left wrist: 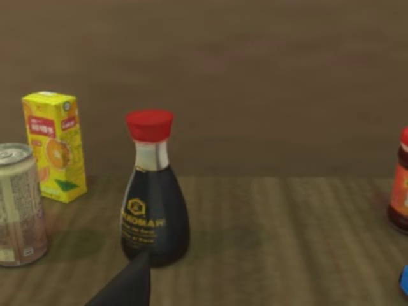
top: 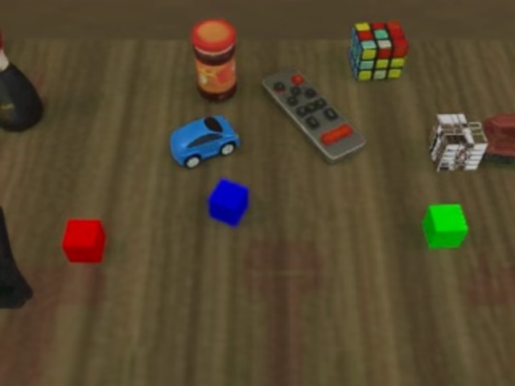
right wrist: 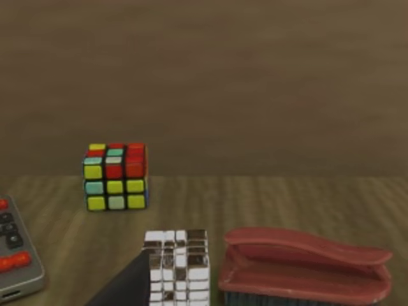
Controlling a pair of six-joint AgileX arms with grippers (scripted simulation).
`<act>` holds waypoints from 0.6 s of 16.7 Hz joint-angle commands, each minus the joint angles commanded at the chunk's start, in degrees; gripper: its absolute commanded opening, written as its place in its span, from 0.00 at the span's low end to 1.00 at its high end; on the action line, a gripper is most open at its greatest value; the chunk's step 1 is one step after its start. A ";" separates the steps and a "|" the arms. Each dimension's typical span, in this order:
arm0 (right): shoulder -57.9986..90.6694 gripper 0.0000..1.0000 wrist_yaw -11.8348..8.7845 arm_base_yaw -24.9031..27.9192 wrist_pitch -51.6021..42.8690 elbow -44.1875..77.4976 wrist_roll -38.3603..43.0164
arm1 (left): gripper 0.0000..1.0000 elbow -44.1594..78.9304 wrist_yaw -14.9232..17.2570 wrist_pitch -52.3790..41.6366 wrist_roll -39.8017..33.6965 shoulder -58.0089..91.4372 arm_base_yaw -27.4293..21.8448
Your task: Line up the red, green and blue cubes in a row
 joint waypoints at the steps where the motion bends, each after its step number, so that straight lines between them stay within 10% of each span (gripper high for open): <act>1: 0.00 1.00 0.00 0.00 0.00 0.00 0.00 | 1.00 0.00 0.00 0.00 0.00 0.00 0.00; 10: 0.00 1.00 0.00 0.00 0.00 0.00 0.00 | 1.00 17.16 0.20 -12.35 -1.68 21.58 -2.00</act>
